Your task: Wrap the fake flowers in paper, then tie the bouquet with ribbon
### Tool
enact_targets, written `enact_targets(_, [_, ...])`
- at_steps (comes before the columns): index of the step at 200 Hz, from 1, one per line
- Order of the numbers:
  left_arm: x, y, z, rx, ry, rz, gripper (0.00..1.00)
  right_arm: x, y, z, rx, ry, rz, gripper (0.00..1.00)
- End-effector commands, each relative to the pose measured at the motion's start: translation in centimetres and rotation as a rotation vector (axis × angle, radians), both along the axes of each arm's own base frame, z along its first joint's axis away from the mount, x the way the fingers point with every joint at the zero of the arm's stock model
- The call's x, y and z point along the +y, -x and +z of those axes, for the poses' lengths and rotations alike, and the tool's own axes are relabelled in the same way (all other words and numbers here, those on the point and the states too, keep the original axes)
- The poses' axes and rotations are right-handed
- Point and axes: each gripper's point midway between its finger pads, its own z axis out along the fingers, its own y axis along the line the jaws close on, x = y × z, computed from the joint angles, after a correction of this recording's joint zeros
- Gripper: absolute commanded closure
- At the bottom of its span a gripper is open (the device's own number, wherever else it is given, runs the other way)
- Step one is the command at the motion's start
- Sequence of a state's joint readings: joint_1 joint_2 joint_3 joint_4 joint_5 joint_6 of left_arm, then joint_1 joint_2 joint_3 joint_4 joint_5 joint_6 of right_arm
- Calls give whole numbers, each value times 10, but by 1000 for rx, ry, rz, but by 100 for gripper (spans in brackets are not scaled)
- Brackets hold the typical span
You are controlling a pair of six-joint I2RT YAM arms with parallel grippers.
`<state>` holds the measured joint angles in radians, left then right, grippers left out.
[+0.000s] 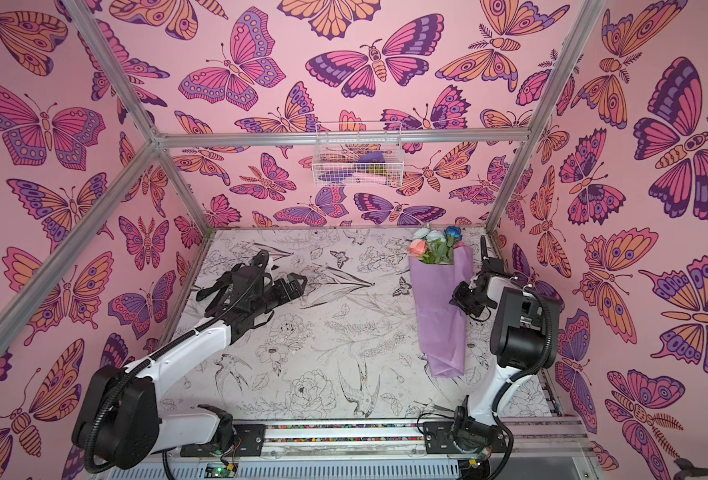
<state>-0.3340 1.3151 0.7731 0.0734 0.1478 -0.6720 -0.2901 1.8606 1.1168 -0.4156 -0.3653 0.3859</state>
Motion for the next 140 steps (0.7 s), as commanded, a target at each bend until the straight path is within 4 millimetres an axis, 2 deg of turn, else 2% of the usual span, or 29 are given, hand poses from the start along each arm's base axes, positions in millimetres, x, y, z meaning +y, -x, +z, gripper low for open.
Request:
enact_targets(1, [8,6,-7,11,-39,11,1,-11,0,-4,16,50,-7,65])
enact_targets(41, [11,6,-8,13,-54,20,1,-26,7,17,-20,96,-62,43])
enact_targets(85, [14,2,-7,11,-77,20,1,-32,29,41,-43,167,-113,25])
enact_targets(87, [14,2,-8,13,-78,20,1,-32,30,42,-43,171,-116,22])
enact_targets(91, [15,1,-8,15,-82,21,1,-33,32,45,-46,181,-122,5])
enact_targets(93, [15,1,-8,17,-83,18,1,-34,33,46,-48,186,-124,1])
enact_targets(106, [16,0,-8,23,-88,20,1,-36,40,48,-41,206,-135,1])
enact_targets(111, [17,0,-8,25,-88,21,1,-36,41,60,-72,216,-138,1])
enact_targets(140, [19,-3,-10,31,-87,26,1,-33,54,75,-94,233,-144,1])
